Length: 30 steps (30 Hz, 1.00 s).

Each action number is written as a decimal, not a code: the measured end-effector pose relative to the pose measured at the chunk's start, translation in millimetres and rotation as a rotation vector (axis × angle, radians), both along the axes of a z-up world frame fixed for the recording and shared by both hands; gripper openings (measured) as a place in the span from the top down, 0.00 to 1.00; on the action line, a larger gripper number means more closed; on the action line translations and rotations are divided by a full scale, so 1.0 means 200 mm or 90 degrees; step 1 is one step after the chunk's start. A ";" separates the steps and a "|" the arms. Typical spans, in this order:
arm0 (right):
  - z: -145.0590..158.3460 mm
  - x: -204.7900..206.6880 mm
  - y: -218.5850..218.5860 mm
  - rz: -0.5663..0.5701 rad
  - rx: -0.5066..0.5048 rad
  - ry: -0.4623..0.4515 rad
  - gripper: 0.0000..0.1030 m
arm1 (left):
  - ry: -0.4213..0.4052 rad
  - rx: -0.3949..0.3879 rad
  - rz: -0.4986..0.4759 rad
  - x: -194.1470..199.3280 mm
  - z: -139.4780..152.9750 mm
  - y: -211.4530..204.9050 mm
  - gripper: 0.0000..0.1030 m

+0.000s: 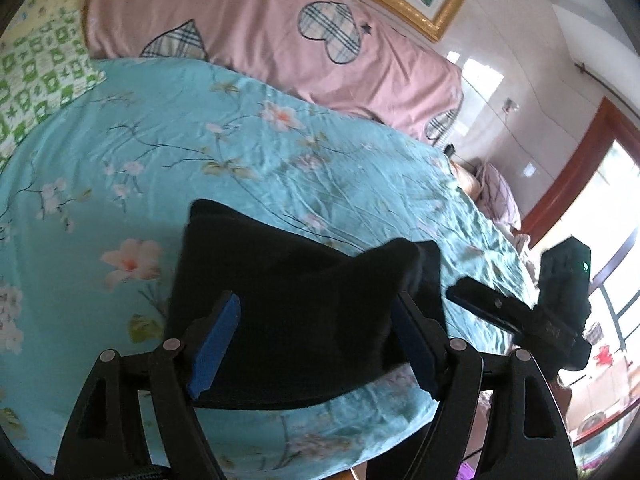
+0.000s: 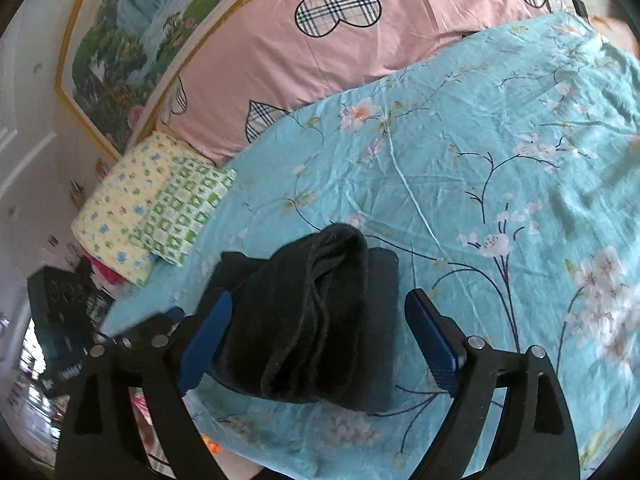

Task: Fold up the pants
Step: 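Grasp the folded pants' end with both tools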

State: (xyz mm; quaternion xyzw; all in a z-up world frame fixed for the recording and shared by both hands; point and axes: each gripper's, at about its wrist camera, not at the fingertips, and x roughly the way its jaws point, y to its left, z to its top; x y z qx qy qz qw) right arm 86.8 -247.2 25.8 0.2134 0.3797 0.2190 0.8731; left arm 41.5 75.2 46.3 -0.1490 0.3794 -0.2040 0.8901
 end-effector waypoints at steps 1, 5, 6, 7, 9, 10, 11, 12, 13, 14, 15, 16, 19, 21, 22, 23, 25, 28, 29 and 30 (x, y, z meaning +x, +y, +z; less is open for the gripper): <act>0.00 -0.01 0.01 0.000 -0.004 0.000 0.13 | 0.000 0.001 0.007 0.01 0.00 0.03 0.24; -0.02 -0.03 0.01 -0.001 -0.005 0.009 0.09 | 0.006 0.002 0.021 0.04 -0.02 0.07 0.23; -0.03 -0.03 0.01 -0.001 -0.003 0.014 0.09 | 0.008 0.002 0.024 0.04 -0.03 0.09 0.23; -0.03 -0.04 0.02 0.000 -0.003 0.018 0.09 | 0.009 0.004 0.028 0.05 -0.04 0.09 0.23; -0.05 -0.04 0.02 -0.001 -0.005 0.025 0.09 | 0.014 0.006 0.032 0.07 -0.05 0.11 0.23; -0.05 -0.04 0.02 -0.001 -0.005 0.029 0.09 | 0.019 0.004 0.034 0.08 -0.06 0.12 0.23; -0.06 -0.04 0.02 -0.001 -0.004 0.033 0.09 | 0.022 0.003 0.034 0.09 -0.07 0.12 0.23; -0.06 -0.04 0.03 -0.001 -0.004 0.036 0.09 | 0.027 0.003 0.035 0.10 -0.08 0.13 0.23; -0.07 -0.04 0.03 -0.002 -0.005 0.038 0.09 | 0.030 0.003 0.036 0.11 -0.09 0.13 0.23; -0.07 -0.03 0.04 -0.001 -0.007 0.041 0.09 | 0.033 0.003 0.035 0.12 -0.10 0.13 0.23; -0.08 -0.03 0.04 0.001 -0.008 0.042 0.09 | 0.036 0.002 0.034 0.14 -0.11 0.14 0.23; -0.08 -0.03 0.05 0.002 -0.010 0.044 0.09 | 0.041 0.004 0.035 0.15 -0.13 0.14 0.23; -0.10 -0.02 0.06 0.002 -0.009 0.050 0.09 | 0.053 0.008 0.037 0.18 -0.16 0.14 0.23; -0.11 -0.01 0.06 0.003 -0.011 0.054 0.09 | 0.061 0.006 0.039 0.20 -0.18 0.14 0.23; -0.12 -0.01 0.06 0.003 -0.011 0.056 0.09 | 0.066 0.003 0.039 0.22 -0.19 0.14 0.23; -0.13 0.00 0.07 0.003 -0.012 0.059 0.09 | 0.069 0.001 0.038 0.22 -0.20 0.14 0.23; -0.14 0.01 0.07 0.005 -0.008 0.063 0.09 | 0.076 0.000 0.038 0.24 -0.22 0.14 0.23; -0.16 0.02 0.07 0.009 0.003 0.067 0.09 | 0.085 -0.004 0.037 0.27 -0.24 0.14 0.23; -0.17 0.03 0.07 0.009 0.003 0.070 0.09 | 0.088 -0.005 0.037 0.28 -0.25 0.14 0.23; -0.18 0.03 0.07 0.010 0.002 0.072 0.09 | 0.091 -0.007 0.037 0.28 -0.26 0.15 0.23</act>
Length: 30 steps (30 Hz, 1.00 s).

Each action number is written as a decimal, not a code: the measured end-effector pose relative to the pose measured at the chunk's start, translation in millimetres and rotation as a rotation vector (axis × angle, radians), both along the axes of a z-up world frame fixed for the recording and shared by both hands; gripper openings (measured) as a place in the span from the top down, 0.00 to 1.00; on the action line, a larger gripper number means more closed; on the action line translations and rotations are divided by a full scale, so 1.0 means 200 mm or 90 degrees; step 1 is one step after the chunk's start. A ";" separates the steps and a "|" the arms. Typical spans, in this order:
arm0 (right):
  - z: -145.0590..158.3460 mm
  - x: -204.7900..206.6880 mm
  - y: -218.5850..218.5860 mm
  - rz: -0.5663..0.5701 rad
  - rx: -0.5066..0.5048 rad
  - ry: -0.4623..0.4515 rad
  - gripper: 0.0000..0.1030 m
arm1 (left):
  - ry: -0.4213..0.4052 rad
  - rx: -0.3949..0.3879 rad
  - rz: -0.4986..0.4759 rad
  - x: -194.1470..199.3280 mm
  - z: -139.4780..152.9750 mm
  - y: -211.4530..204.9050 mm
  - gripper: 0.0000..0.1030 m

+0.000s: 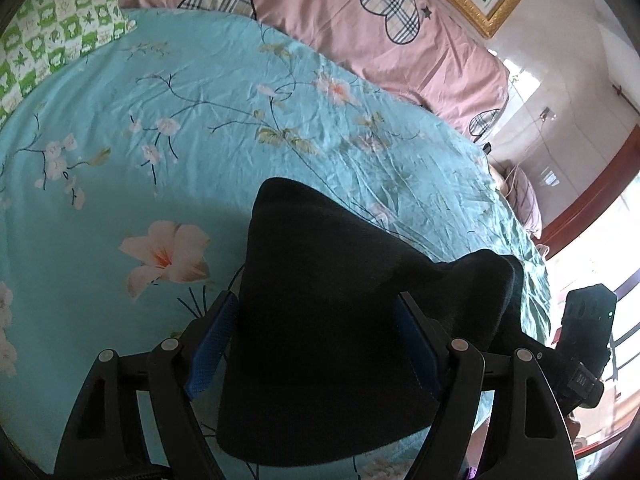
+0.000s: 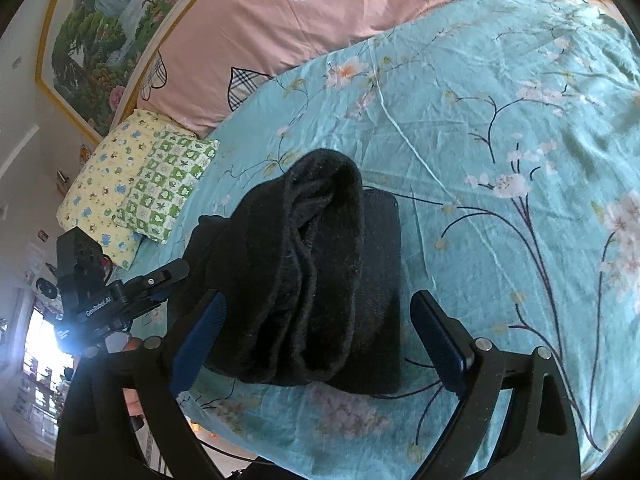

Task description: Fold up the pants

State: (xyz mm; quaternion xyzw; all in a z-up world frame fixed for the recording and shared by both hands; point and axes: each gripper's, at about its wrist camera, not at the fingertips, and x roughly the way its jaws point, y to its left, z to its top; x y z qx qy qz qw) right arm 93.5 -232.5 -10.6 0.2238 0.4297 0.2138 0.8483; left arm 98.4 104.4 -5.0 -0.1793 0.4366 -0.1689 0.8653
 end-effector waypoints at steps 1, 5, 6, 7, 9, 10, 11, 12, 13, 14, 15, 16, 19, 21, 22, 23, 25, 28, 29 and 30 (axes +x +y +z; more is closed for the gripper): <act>-0.01 0.00 0.00 0.000 0.000 0.002 0.09 | 0.003 -0.002 0.000 0.01 -0.01 0.00 0.23; -0.04 0.02 -0.01 0.001 0.020 0.010 0.09 | 0.026 -0.018 0.000 0.05 -0.06 0.00 0.23; -0.04 0.03 -0.01 0.002 0.023 0.009 0.09 | 0.030 -0.024 0.001 0.06 -0.07 0.01 0.23; -0.05 0.03 -0.01 0.003 0.025 0.007 0.10 | 0.037 -0.032 0.001 0.07 -0.09 0.01 0.23; -0.05 0.03 -0.01 0.008 0.027 0.001 0.12 | 0.046 -0.044 0.000 0.08 -0.11 0.02 0.25; -0.06 0.04 -0.01 0.013 0.028 0.001 0.15 | 0.050 -0.052 -0.002 0.09 -0.12 0.02 0.30; -0.06 0.04 -0.01 0.017 0.033 0.003 0.18 | 0.055 -0.062 -0.005 0.10 -0.13 0.02 0.31; -0.07 0.04 -0.02 0.019 0.039 0.006 0.19 | 0.057 -0.067 -0.005 0.11 -0.14 0.03 0.33; -0.08 0.05 -0.02 0.022 0.045 0.008 0.20 | 0.059 -0.072 -0.004 0.12 -0.15 0.04 0.37; -0.08 0.05 -0.02 0.024 0.047 0.008 0.21 | 0.062 -0.078 -0.004 0.12 -0.15 0.04 0.39; -0.09 0.05 -0.02 0.028 0.048 0.007 0.21 | 0.066 -0.088 -0.001 0.13 -0.16 0.06 0.42; -0.09 0.05 -0.01 0.031 0.049 0.007 0.21 | 0.071 -0.100 0.002 0.13 -0.18 0.07 0.46; -0.10 0.05 -0.01 0.041 0.047 0.005 0.25 | 0.083 -0.141 0.010 0.14 -0.21 0.12 0.51; -0.10 0.04 -0.01 0.046 0.049 0.006 0.30 | 0.084 -0.148 0.011 0.13 -0.22 0.13 0.52; -0.11 0.04 -0.02 0.048 0.051 0.008 0.34 | 0.081 -0.143 0.012 0.13 -0.21 0.12 0.54; -0.11 0.04 -0.02 0.049 0.055 0.009 0.37 | 0.078 -0.137 0.012 0.13 -0.21 0.11 0.55; -0.11 0.04 -0.03 0.052 0.065 0.012 0.44 | 0.070 -0.124 0.012 0.12 -0.18 0.09 0.60; -0.09 0.04 -0.02 0.050 0.070 0.010 0.50 | 0.061 -0.109 0.017 0.10 -0.14 0.07 0.64; -0.08 0.04 -0.02 0.052 0.069 0.007 0.53 | 0.058 -0.107 0.019 0.10 -0.12 0.07 0.64; -0.06 0.04 -0.02 0.054 0.069 0.003 0.53 | 0.054 -0.106 0.020 0.09 -0.10 0.07 0.65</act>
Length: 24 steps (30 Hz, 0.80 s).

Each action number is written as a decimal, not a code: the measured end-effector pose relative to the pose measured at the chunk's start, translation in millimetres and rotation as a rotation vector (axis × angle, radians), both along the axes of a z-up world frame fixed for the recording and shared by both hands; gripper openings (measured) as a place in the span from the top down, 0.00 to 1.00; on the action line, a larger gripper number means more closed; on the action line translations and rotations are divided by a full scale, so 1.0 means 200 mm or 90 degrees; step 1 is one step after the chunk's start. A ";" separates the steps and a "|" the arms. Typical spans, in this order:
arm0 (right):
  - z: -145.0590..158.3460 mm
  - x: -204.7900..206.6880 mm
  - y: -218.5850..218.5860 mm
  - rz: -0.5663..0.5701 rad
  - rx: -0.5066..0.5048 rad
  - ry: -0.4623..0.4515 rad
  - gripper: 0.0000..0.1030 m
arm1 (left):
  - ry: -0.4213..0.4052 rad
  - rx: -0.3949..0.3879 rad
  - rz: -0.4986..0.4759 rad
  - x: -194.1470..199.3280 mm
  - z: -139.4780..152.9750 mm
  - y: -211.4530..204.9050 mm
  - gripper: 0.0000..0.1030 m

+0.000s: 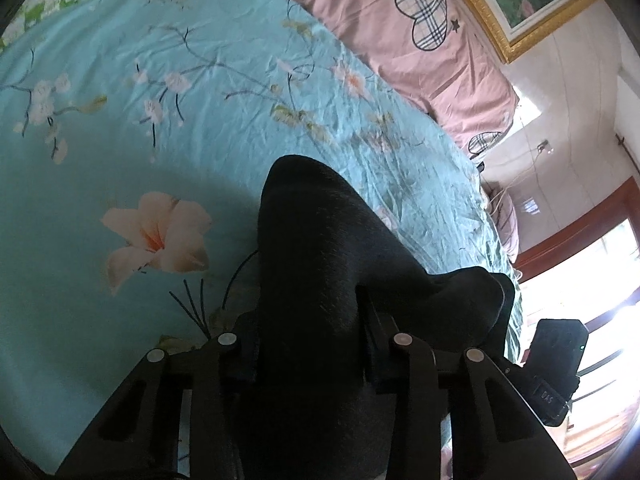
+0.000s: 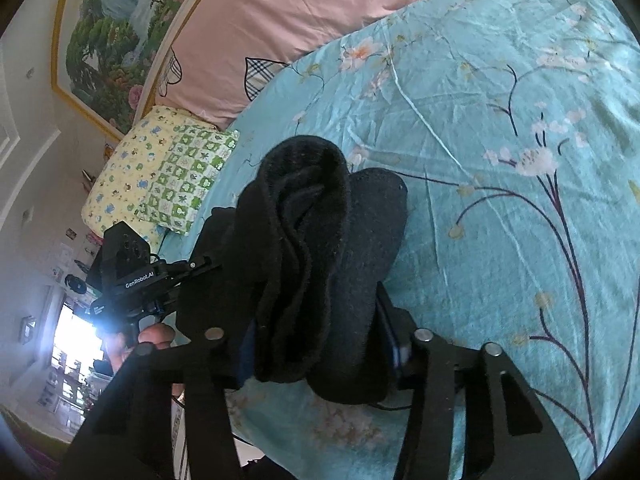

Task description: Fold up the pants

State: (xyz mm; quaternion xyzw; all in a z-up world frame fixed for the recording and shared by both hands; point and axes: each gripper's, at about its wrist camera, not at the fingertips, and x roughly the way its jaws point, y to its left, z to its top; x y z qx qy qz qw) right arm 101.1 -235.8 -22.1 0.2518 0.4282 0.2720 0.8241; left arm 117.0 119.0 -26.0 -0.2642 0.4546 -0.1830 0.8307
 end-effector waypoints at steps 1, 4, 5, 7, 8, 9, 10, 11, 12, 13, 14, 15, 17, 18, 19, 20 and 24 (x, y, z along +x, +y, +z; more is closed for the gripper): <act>0.02 0.00 0.01 0.002 0.001 -0.004 0.55 | -0.004 0.002 0.002 0.00 0.02 0.00 0.66; 0.08 0.02 0.02 0.008 0.006 -0.020 0.55 | -0.026 0.018 0.017 -0.02 0.10 0.02 0.66; 0.09 0.04 0.03 0.012 0.012 -0.022 0.56 | -0.032 0.022 0.022 -0.03 0.12 0.03 0.66; 0.11 0.08 0.05 0.019 0.021 -0.027 0.56 | -0.050 0.032 0.036 -0.05 0.18 0.06 0.66; 0.12 0.10 0.07 0.022 0.023 -0.032 0.56 | -0.059 0.040 0.044 -0.05 0.21 0.08 0.66; 0.14 0.12 0.09 0.027 0.026 -0.039 0.56 | -0.065 0.047 0.051 -0.05 0.23 0.09 0.66; 0.16 0.15 0.11 0.033 0.029 -0.047 0.56 | -0.074 0.059 0.060 -0.04 0.26 0.11 0.66; 0.17 0.18 0.13 0.038 0.031 -0.052 0.56 | -0.078 0.067 0.066 -0.04 0.28 0.13 0.66; 0.18 0.21 0.15 0.043 0.033 -0.055 0.56 | -0.083 0.076 0.075 -0.03 0.30 0.15 0.66; 0.19 0.25 0.18 0.050 0.033 -0.059 0.56 | -0.089 0.086 0.086 -0.02 0.32 0.17 0.66; 0.20 0.29 0.21 0.057 0.032 -0.062 0.56 | -0.092 0.090 0.093 -0.01 0.34 0.18 0.66; 0.21 0.32 0.24 0.061 0.030 -0.065 0.56 | -0.098 0.098 0.104 0.00 0.36 0.21 0.66; 0.24 0.39 0.31 0.081 0.021 -0.077 0.56 | -0.101 0.104 0.122 0.02 0.38 0.26 0.66; 0.25 0.42 0.34 0.088 0.018 -0.081 0.56 | -0.102 0.103 0.132 0.04 0.39 0.29 0.66; 0.26 0.46 0.37 0.098 0.015 -0.087 0.56 | -0.102 0.103 0.144 0.06 0.39 0.32 0.66; 0.27 0.49 0.40 0.106 0.012 -0.090 0.56 | -0.102 0.103 0.150 0.08 0.40 0.34 0.66; 0.28 0.60 0.51 0.130 0.006 -0.092 0.56 | -0.100 0.115 0.176 0.14 0.41 0.42 0.66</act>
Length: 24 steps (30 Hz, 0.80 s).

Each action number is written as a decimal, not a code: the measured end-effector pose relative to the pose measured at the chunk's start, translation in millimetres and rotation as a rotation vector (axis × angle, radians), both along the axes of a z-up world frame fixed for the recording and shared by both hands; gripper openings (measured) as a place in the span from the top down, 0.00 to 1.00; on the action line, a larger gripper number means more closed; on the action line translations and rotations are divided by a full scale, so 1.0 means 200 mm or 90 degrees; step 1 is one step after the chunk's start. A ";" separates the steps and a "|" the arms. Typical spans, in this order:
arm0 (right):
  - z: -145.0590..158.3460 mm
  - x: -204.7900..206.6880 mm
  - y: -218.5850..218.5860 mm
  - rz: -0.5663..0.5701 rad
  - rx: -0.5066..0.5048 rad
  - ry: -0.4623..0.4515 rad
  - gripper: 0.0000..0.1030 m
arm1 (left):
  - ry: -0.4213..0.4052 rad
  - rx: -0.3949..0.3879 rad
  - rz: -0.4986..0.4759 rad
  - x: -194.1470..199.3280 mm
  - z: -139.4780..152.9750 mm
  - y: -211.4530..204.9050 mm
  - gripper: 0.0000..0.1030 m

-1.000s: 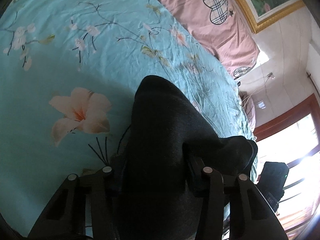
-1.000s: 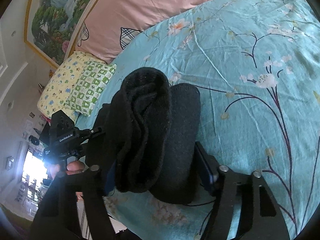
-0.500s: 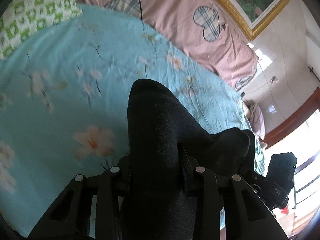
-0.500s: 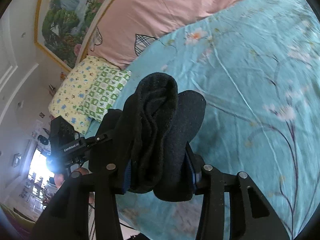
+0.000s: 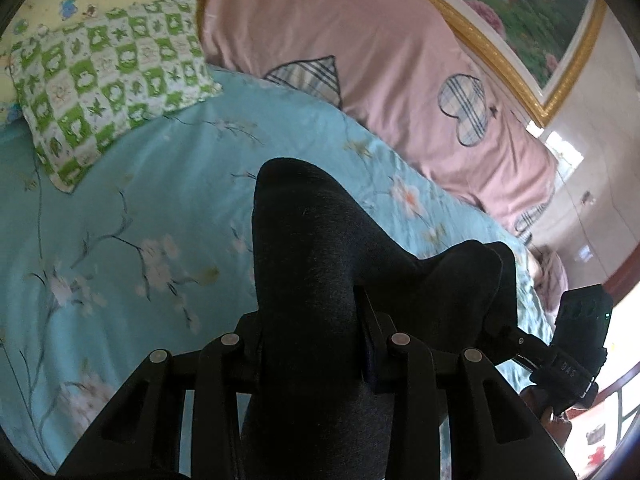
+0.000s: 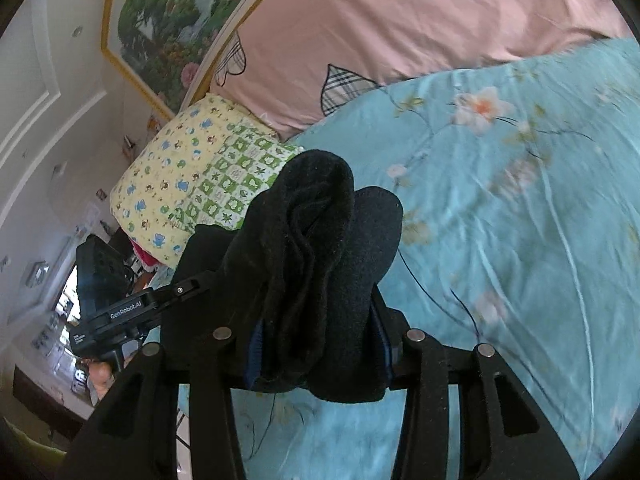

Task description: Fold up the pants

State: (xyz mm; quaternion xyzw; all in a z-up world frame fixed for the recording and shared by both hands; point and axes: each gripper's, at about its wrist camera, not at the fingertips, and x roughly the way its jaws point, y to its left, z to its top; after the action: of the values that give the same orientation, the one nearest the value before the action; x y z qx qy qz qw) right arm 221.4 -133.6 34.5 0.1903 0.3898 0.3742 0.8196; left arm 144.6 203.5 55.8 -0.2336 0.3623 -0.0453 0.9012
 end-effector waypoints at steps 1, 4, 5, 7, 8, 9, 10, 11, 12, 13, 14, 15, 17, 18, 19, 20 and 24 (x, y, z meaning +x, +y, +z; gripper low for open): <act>0.00 0.03 0.03 0.006 0.000 0.001 0.56 | 0.001 0.002 0.005 0.02 0.00 0.02 0.66; -0.02 0.10 0.09 0.019 -0.002 0.006 0.56 | 0.007 0.005 0.018 0.07 -0.01 0.07 0.66; -0.02 0.12 0.10 0.022 -0.002 0.008 0.56 | 0.008 0.010 0.022 0.08 -0.01 0.08 0.66; -0.04 0.17 0.14 0.029 -0.003 0.011 0.56 | 0.010 0.023 0.030 0.11 -0.02 0.10 0.66; -0.05 0.20 0.15 0.033 -0.003 0.014 0.56 | 0.012 0.027 0.033 0.12 -0.02 0.11 0.66; -0.05 0.22 0.16 0.036 -0.003 0.017 0.56 | 0.012 0.030 0.036 0.14 -0.03 0.12 0.66; -0.07 0.24 0.18 0.038 -0.003 0.021 0.56 | 0.013 0.033 0.038 0.15 -0.03 0.12 0.66; -0.08 0.26 0.19 0.040 -0.003 0.022 0.56 | 0.013 0.035 0.041 0.16 -0.04 0.13 0.66; -0.08 0.28 0.20 0.041 -0.003 0.023 0.56 | 0.014 0.036 0.044 0.17 -0.04 0.14 0.66; -0.09 0.30 0.22 0.043 -0.003 0.024 0.56 | 0.015 0.036 0.047 0.18 -0.05 0.15 0.66; -0.10 0.31 0.23 0.044 -0.004 0.024 0.56 | 0.016 0.037 0.050 0.19 -0.06 0.16 0.66; -0.10 0.33 0.24 0.046 -0.004 0.024 0.56 | 0.018 0.035 0.053 0.20 -0.08 0.17 0.66; -0.12 0.35 0.27 0.049 -0.006 0.024 0.56 | 0.024 0.030 0.058 0.23 -0.10 0.20 0.66; -0.12 0.37 0.28 0.051 -0.008 0.026 0.56 | 0.026 0.030 0.061 0.24 -0.11 0.21 0.66; -0.13 0.38 0.29 0.053 -0.009 0.028 0.56 | 0.028 0.030 0.063 0.25 -0.12 0.22 0.66; -0.14 0.39 0.30 0.055 -0.011 0.028 0.56 | 0.029 0.031 0.064 0.25 -0.13 0.22 0.66; -0.18 0.42 0.33 0.064 -0.017 0.034 0.56 | 0.039 0.028 0.068 0.28 -0.18 0.25 0.66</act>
State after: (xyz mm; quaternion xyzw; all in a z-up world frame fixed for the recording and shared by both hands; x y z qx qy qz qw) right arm 305.9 -67.4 -1.3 0.1691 0.4258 0.4046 0.7915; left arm 200.0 253.8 18.8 -0.2339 0.3780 0.0183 0.8956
